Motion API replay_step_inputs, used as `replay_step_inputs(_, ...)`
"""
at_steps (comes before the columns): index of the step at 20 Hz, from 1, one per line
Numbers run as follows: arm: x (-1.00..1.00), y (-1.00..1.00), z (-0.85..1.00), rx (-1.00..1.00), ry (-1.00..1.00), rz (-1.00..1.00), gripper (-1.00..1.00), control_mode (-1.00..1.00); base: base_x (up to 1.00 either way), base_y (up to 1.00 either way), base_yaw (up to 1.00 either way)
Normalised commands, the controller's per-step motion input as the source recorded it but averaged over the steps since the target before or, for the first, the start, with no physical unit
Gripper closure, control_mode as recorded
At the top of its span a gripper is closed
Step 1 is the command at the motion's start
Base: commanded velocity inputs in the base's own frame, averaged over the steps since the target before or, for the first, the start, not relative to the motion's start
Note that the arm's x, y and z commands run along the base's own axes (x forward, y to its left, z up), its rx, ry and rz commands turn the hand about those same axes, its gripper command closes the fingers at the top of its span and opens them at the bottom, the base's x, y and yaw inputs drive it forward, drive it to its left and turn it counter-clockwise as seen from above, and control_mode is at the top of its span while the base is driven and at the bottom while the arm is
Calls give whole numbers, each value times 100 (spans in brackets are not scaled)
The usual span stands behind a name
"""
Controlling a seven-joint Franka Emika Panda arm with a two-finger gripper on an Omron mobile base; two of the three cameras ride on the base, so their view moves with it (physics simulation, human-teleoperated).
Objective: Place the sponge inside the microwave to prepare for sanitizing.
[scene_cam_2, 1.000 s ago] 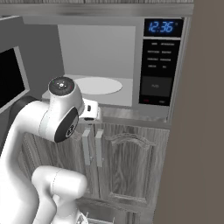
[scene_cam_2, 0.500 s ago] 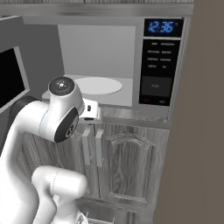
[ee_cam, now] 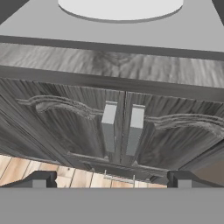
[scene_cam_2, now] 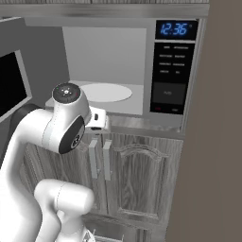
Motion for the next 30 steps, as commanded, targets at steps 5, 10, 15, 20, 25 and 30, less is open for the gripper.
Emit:
replay_step_inputs(5, 0, 0, 0, 0, 0, 0, -100, -100, 0, 0, 0)
replay_step_inputs(10, 0, 0, 0, 0, 0, 0, -100, -100, 0, 0, 0)
replay_step_inputs(15, 0, 0, 0, 0, 0, 0, -100, -100, 0, 0, 0)
replay_step_inputs(20, 0, 0, 0, 0, 0, 0, -100, -100, 0, 0, 0)
replay_step_inputs(25, 0, 0, 0, 0, 0, 0, -100, -100, 0, 0, 0)
replay_step_inputs(30, 0, 0, 0, 0, 0, 0, -100, 100, 0, 0, 0)
